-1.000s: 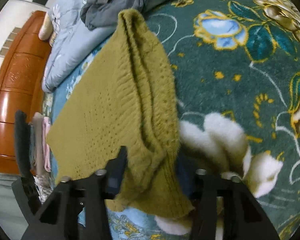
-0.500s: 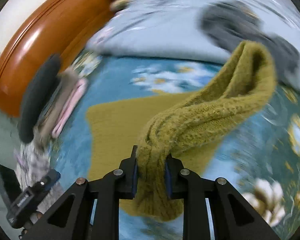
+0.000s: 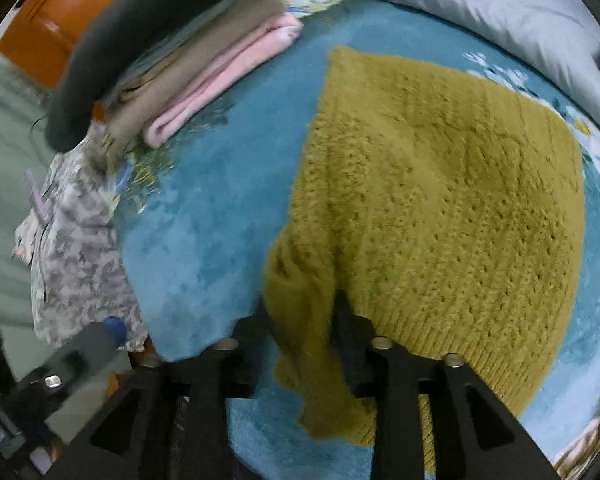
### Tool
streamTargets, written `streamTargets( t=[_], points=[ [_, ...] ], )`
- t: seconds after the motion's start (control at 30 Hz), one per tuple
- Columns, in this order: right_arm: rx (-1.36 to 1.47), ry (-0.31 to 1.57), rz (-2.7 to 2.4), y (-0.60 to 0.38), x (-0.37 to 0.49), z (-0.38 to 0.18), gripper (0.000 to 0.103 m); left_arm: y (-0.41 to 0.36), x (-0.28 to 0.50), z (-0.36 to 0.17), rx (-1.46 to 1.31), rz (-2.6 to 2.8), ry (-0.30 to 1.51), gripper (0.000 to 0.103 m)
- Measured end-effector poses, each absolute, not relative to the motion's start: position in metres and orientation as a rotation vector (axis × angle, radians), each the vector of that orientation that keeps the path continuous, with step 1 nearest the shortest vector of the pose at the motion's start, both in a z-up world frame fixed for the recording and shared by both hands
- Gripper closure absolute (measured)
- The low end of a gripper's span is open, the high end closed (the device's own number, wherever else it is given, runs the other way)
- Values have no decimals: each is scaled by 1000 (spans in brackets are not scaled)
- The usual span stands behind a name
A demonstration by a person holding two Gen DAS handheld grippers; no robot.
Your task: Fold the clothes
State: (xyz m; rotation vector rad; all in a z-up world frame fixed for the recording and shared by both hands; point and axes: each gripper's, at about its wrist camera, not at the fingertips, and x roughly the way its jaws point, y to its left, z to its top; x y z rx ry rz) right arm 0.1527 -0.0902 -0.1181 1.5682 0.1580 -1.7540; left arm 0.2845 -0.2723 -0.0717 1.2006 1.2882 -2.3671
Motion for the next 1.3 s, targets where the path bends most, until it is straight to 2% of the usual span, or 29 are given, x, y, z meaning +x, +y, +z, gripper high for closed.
streamTargets(
  t=[0.03, 0.2, 0.33, 0.43, 0.47, 0.57, 0.67, 0.77, 0.83, 0.97, 1.1, 1.17, 1.2, 1.23, 1.27, 1.3],
  points=[
    [1551, 155, -1724, -93, 153, -116, 51, -270, 283, -74, 1214, -2364, 1288, 59],
    [1489, 30, -1677, -50, 148, -102, 51, -259, 271, -84, 1276, -2325, 1254, 47],
    [1527, -173, -1830, 24, 129, -106, 51, -252, 250, -94, 1309, -2292, 1363, 44],
    [1615, -280, -1894, 71, 121, -129, 51, -236, 232, -99, 1399, -2304, 1260, 43],
    [1644, -327, -1894, 82, 121, -136, 51, -230, 228, -100, 1432, -2308, 1211, 46],
    [1703, -416, -1884, 105, 123, -150, 51, -216, 227, -108, 1509, -2317, 1077, 93],
    [1702, -456, -1848, 107, 125, -157, 51, -220, 234, -115, 1508, -2274, 1027, 93],
    [1675, -513, -1791, 107, 125, -163, 51, -234, 243, -132, 1511, -2171, 1100, 93],
    [1658, -549, -1754, 107, 125, -166, 36, -242, 249, -141, 1501, -2121, 1162, 93],
    [1675, -608, -1720, 101, 126, -184, 35, -252, 261, -148, 1461, -2084, 1317, 95],
    [1688, -670, -1684, 93, 127, -193, 35, -261, 273, -135, 1349, -2140, 1413, 92],
    [1690, -707, -1665, 89, 127, -195, 39, -264, 275, -125, 1305, -2166, 1427, 90],
    [1691, -725, -1655, 88, 127, -196, 58, -265, 275, -120, 1286, -2180, 1435, 88],
    [1692, -743, -1645, 86, 127, -197, 68, -266, 274, -115, 1270, -2195, 1440, 87],
    [1703, -739, -1636, 86, 126, -196, 70, -267, 273, -110, 1260, -2211, 1435, 84],
    [1695, -729, -1620, 89, 123, -192, 76, -268, 271, -106, 1254, -2225, 1431, 80]
  ],
)
